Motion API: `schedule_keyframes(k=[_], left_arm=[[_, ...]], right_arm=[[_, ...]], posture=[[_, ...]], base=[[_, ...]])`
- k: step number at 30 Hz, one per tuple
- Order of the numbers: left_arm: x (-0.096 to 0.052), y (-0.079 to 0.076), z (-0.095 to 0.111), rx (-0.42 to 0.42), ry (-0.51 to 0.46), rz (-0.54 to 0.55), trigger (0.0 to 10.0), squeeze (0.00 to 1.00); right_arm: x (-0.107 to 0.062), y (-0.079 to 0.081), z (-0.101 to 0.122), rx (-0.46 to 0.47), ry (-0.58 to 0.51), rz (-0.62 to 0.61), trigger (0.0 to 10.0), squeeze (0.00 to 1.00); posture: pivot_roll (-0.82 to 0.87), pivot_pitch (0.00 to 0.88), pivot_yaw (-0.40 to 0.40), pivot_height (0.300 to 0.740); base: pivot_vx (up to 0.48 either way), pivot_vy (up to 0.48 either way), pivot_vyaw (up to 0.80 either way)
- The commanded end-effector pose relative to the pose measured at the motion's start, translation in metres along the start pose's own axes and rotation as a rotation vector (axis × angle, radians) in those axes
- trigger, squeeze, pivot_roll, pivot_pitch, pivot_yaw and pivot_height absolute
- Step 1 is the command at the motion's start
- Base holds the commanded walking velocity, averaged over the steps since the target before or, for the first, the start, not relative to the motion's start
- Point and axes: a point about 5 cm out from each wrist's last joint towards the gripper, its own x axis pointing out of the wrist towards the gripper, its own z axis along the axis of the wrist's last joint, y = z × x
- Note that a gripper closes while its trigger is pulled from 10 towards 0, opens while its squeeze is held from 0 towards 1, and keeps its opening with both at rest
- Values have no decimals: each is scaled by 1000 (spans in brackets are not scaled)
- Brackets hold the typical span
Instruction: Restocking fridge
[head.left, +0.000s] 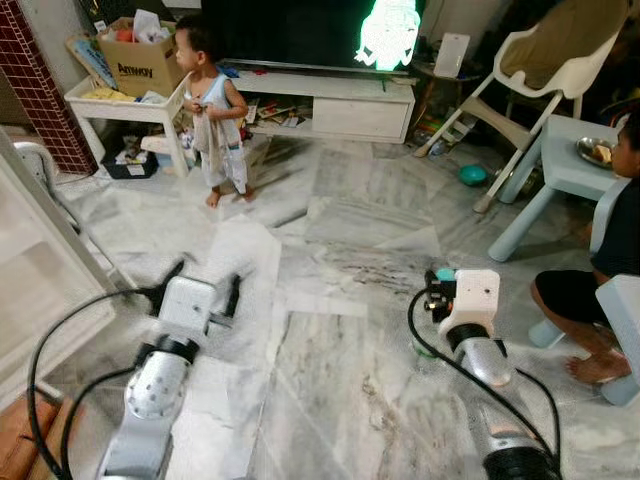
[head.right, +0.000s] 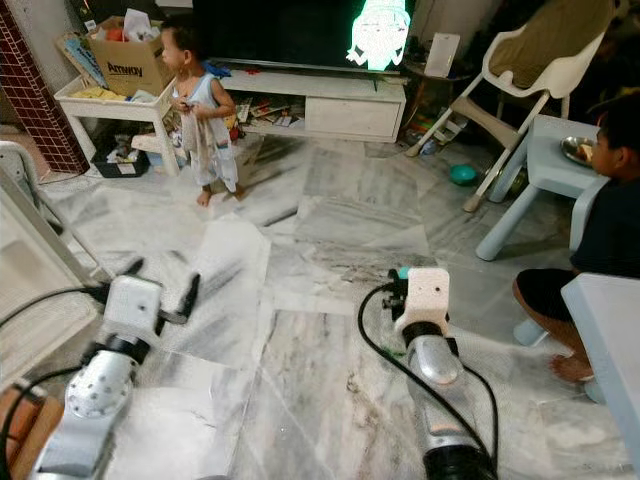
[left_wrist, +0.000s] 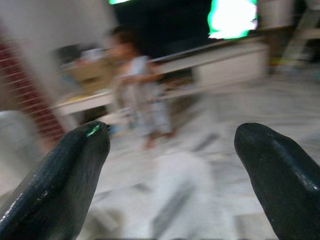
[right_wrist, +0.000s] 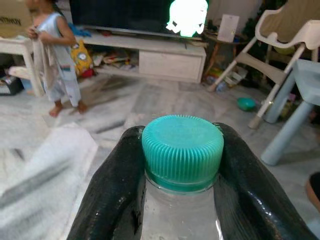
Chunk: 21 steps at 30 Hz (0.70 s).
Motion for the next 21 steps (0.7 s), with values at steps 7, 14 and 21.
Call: schedule_keyframes(k=[7,14,21], left_arm=[[-14,-4,-14,11,64,25,10000,0],[7,-9,-5,1,35,46,10000,0],[16,-11,-5,-14,31,47,10000,0]], right_arm=[[7,3,24,-13,-102,28,10000,0],[10,2,18,-44,-96,21,10000,0],[17,13,22,-41,-115,69,10000,0]], posture=[[50,0,-4,740],[40,0,-1,740],[41,0,-3,740]], base=[[0,0,794],[0,0,794],[0,0,794]])
